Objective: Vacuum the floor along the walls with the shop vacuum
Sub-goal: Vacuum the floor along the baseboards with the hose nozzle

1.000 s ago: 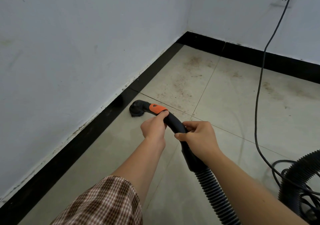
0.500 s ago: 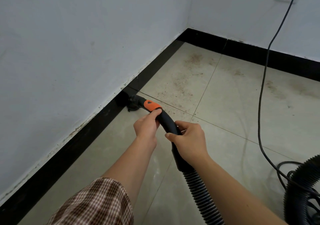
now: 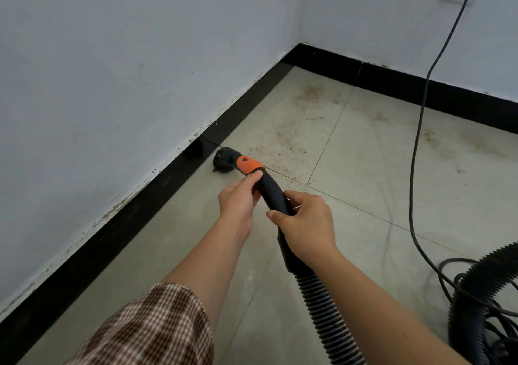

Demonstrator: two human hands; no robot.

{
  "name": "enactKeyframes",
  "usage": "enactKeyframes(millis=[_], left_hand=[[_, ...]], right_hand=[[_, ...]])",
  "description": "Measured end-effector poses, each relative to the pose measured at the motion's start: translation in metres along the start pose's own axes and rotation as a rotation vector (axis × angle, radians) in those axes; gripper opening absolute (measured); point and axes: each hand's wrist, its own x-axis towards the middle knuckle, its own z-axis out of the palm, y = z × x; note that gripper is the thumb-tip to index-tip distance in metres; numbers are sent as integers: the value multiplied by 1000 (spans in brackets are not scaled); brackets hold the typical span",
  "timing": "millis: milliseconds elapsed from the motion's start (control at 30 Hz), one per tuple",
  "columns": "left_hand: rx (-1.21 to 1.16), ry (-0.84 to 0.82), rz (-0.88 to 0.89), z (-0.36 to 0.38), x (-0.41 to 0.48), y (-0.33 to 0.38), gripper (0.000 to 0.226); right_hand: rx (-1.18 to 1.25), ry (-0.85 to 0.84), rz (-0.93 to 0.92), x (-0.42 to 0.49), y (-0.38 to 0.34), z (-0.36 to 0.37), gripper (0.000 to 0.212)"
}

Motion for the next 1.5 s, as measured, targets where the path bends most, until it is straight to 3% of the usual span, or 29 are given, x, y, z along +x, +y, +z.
enactKeyframes(millis=[267, 500, 667, 1500], left_hand=[[-1, -32, -29, 16, -14, -19, 25], [14, 17, -63, 27, -33, -27, 9], [14, 36, -72, 30, -43, -29, 10], [33, -105, -123, 56, -66, -57, 7]], right_hand=[[27, 29, 53, -10, 11, -27, 16], [61, -4, 103, -17, 12, -51, 12], [84, -38, 135, -21, 10, -65, 22], [-9, 18, 137, -37, 22, -109, 9]])
